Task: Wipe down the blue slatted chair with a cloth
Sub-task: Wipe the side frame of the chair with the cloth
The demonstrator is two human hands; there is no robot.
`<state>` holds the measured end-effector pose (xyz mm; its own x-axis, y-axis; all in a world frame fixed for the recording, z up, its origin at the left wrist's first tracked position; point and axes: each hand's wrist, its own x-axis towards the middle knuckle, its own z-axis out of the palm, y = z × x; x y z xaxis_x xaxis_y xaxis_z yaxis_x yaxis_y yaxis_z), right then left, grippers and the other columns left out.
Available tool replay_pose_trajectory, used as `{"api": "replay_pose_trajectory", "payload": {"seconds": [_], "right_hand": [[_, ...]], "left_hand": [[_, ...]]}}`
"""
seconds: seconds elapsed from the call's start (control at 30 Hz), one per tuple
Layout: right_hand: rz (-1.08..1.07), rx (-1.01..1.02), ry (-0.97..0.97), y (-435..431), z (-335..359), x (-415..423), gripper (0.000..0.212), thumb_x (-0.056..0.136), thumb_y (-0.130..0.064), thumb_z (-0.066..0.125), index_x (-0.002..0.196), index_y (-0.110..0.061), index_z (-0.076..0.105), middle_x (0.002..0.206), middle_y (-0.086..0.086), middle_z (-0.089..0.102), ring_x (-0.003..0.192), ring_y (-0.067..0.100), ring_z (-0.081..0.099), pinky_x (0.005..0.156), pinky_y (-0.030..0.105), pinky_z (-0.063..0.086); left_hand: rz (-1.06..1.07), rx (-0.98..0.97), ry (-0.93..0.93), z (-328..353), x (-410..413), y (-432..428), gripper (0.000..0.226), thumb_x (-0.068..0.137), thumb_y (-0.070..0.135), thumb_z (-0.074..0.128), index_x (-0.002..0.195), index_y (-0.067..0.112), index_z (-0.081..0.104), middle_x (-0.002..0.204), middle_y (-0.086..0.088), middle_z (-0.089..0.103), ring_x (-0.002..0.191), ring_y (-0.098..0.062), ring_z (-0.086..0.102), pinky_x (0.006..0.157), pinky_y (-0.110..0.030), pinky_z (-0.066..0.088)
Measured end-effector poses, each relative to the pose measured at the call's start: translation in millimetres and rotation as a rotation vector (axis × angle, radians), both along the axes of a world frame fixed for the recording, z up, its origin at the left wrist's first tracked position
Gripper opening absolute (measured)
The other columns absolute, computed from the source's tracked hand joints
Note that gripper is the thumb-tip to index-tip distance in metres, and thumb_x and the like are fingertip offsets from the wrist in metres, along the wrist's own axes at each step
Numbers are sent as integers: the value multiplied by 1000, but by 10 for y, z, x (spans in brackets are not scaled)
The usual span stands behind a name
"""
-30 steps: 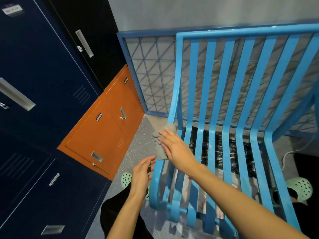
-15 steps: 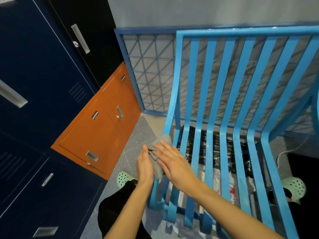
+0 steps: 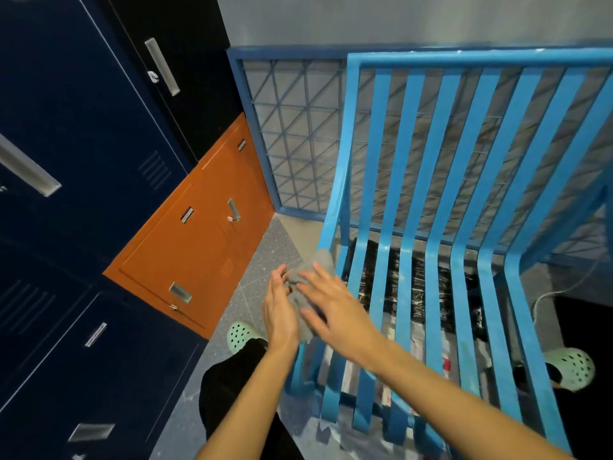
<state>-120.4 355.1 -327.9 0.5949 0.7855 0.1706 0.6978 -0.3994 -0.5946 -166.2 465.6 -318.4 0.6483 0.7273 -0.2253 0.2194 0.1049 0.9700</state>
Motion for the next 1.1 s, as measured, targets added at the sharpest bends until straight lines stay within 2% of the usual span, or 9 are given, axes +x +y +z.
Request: {"api": "replay_pose_trajectory", "payload": {"seconds": [0.1,0.27,0.37,0.47,0.6,0.73,0.87,0.93,1.1], "right_hand": [[27,54,36,-80,-49,-288,49,102,-30,41,149,-24,34,159,-12,20,148,4,-5,121,37,2],[22,58,39,-58,-110,17,45,102,-37,31,144,-27,44,156,-15,28,147,1,1,121,40,2],[-16,53,40,14,-118,290,40,104,-35,37,141,-29,47,155,-17,30,146,-1,3,122,45,7],[-29,42,22,64,-94,527,39,104,-33,39,142,-29,46,155,-17,30,144,-3,3,121,44,8],[-32,91,69,115,-65,818,39,104,-26,41,142,-27,46,154,-14,32,147,4,10,121,46,10],[-61,94,61,171,-72,1126,37,104,-26,42,139,-25,50,153,-13,36,147,7,13,120,49,10],[-78,73,-11,224,-86,1450,37,103,-24,43,139,-25,51,151,-13,39,147,6,15,120,52,12],[-70,56,-51,253,-59,1624,36,103,-24,43,138,-25,52,151,-11,39,147,8,16,119,52,12],[-62,40,-135,310,60,1970,35,102,-22,45,137,-22,54,151,-8,41,147,12,18,119,54,13]], "left_hand": [[-111,103,-4,-32,31,-8,46,103,46,25,127,25,59,127,7,61,115,-4,56,96,-23,42],[-141,127,-32,20,186,-11,45,103,43,26,125,24,60,127,7,60,117,-5,54,97,-22,41],[-125,153,-26,44,297,-5,43,103,42,26,128,27,58,130,10,55,117,-2,49,93,-16,36],[-137,216,-29,72,445,-4,41,104,35,26,132,23,54,136,7,51,123,-5,47,106,-25,35],[-247,341,10,90,676,-4,42,105,29,28,142,19,44,148,5,42,131,0,36,109,-16,23],[-315,418,9,81,803,-11,51,103,38,28,148,16,36,155,3,32,141,-4,28,118,-25,20],[-290,383,16,88,793,-12,48,103,37,28,148,21,36,152,8,35,133,5,29,109,-13,20],[-302,352,39,109,805,6,48,103,39,27,147,23,37,150,9,38,128,7,31,105,-13,21],[-334,319,84,120,818,11,52,101,46,25,148,26,36,150,8,40,138,-7,33,105,-17,19]]}}
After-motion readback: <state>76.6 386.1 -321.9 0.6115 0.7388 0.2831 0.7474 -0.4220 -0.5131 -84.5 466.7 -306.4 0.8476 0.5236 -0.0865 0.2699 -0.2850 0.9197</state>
